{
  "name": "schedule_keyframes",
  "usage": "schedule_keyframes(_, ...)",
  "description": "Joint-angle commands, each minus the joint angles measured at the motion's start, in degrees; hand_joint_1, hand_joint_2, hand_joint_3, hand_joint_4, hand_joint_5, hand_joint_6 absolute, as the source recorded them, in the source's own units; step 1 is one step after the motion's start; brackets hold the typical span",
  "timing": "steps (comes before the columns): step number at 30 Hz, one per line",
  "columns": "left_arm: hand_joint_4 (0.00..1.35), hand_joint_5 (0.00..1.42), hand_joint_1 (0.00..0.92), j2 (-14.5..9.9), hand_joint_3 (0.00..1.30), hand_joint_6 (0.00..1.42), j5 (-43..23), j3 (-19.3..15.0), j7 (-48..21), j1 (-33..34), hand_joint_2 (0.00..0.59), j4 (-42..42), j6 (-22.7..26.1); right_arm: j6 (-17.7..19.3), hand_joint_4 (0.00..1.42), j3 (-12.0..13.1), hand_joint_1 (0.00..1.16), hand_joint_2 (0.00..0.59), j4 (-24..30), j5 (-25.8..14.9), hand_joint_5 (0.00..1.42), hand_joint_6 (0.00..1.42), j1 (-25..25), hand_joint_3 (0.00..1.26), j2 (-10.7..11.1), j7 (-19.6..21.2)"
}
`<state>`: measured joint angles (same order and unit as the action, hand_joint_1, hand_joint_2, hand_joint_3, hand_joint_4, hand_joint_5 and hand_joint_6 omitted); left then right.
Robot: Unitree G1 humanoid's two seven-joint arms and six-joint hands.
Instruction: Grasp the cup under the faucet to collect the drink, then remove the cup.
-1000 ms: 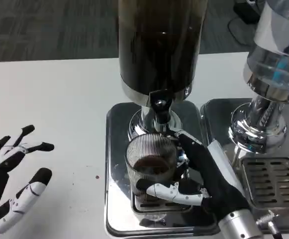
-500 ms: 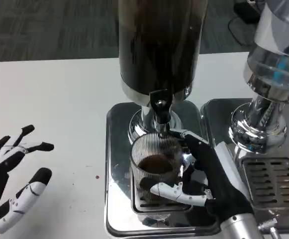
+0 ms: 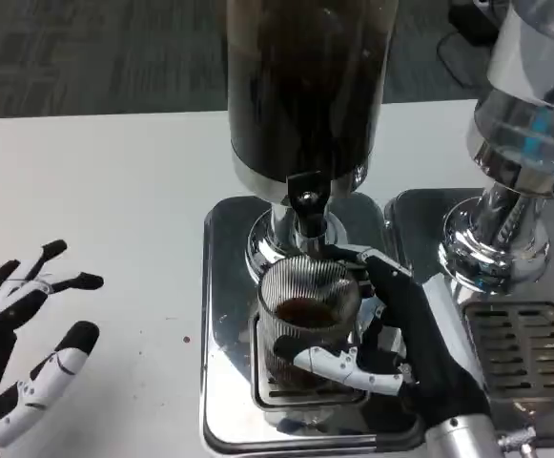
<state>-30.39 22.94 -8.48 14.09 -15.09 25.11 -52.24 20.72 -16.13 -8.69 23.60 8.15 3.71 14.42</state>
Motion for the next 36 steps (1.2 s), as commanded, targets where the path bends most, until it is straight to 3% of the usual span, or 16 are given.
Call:
schedule_keyframes(1,0.10,0.25,0.000,-0.03,0.41,0.03,-0.71,-0.33,-0.28,0.12,0.232,-0.12,0.20,3.71,0.57,0.30,0.94,0.136,1.25,1.17,0.85,1.24,0.15,0.47,-0.57,2.90)
schedule_keyframes(12,0.09,0.25,0.000,-0.71,0.40,0.03,-0.67,0.95,-1.60,2.46,0.232,1.81,-0.83,4.70,0.59,1.75,0.96,0.129,5.59,5.37,0.88,1.29,3.26,0.49,1.48,5.89)
schedule_keyframes(25,0.06,0.23,0.000,-1.66,0.37,0.01,-0.57,1.85,-4.09,4.66,0.232,2.87,-1.85,4.57,0.60,4.40,0.96,0.128,10.06,4.87,0.88,1.31,7.93,0.51,1.57,6.05)
schedule_keyframes(34,0.00,0.03,0.000,-5.60,0.11,0.00,-0.47,3.69,-9.94,5.27,0.224,0.98,-1.63,4.76,0.60,5.56,0.96,0.129,14.57,4.46,0.89,1.31,12.25,0.52,2.54,4.54)
schedule_keyframes(36,0.00,0.00,0.000,-7.46,0.07,0.00,-0.38,3.93,-11.75,4.68,0.224,0.29,-2.36,4.93,0.60,5.82,0.96,0.129,15.68,4.15,0.90,1.31,13.10,0.52,2.72,4.35)
